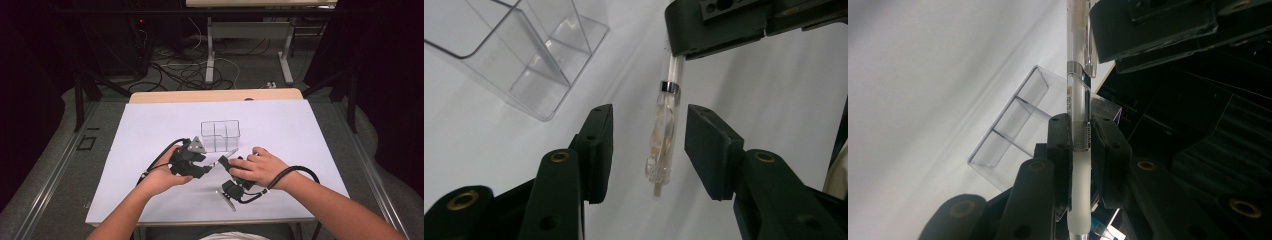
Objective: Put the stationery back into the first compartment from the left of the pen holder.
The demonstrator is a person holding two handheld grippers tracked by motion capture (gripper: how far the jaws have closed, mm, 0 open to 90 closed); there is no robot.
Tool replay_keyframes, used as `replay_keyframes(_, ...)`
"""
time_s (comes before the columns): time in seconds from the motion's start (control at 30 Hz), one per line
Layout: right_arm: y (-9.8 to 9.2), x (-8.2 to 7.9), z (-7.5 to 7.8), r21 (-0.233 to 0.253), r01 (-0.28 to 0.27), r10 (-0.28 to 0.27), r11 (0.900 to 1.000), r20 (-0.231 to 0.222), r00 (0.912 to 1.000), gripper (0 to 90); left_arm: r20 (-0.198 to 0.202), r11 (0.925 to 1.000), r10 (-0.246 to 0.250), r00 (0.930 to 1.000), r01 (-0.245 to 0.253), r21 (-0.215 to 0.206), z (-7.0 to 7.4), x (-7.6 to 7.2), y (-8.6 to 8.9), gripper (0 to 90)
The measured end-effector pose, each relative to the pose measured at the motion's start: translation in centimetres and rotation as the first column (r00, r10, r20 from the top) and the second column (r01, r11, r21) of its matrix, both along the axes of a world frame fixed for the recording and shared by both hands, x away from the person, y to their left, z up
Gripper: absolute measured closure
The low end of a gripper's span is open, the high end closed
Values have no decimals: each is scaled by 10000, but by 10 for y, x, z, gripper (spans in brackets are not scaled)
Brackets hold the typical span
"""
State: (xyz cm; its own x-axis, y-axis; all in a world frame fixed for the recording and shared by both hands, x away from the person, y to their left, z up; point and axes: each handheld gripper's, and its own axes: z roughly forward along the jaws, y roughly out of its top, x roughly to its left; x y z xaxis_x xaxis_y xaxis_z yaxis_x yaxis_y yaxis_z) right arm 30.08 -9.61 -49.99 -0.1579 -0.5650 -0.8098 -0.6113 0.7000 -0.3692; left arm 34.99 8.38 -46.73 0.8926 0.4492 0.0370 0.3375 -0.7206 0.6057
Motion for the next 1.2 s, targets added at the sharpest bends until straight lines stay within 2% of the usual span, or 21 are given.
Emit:
replay_keyframes(0.17,1,0,-1,-33,-87,87,10000,-34,10000,800,-111,9991,-191,9998,195,369,-1,1,-8,582)
replay_keyframes(0.27,1,-1,-2,-36,46,-47,10000,-129,9999,800,-273,9986,-353,9990,364,385,-1,3,-12,595)
replay_keyframes(0.3,1,-1,-3,65,-58,59,10000,-179,9998,800,-285,9982,-413,9987,424,420,-1,3,-12,609)
replay_keyframes(0.47,3,-1,-4,-40,-195,195,9998,-86,9998,800,-529,9984,-413,9977,432,356,-5,4,-17,642)
replay_keyframes(0.53,4,-1,-4,-95,-175,174,9998,-56,9998,800,-574,9970,-512,9970,543,542,-5,5,-18,663)
replay_keyframes(0.63,4,-1,-5,-100,-127,125,9999,-164,9998,800,-604,9968,-562,9966,594,537,-6,5,-20,679)
replay_keyframes(0.77,5,0,-6,-217,-234,231,9995,-121,9997,800,-509,9944,-696,9963,733,762,-6,5,-21,737)
replay_keyframes(0.87,5,1,-8,-64,-224,223,9997,-211,9995,800,-462,9932,-725,9963,764,875,-7,7,-20,775)
replay_keyframes(0.97,6,0,-8,-171,-272,270,9995,-87,9996,800,-454,9922,-784,9959,824,934,-7,7,-19,782)
replay_keyframes(1.2,8,0,-10,-137,-307,303,9994,-276,9992,800,-485,9921,-794,9957,837,932,-10,6,-18,789)
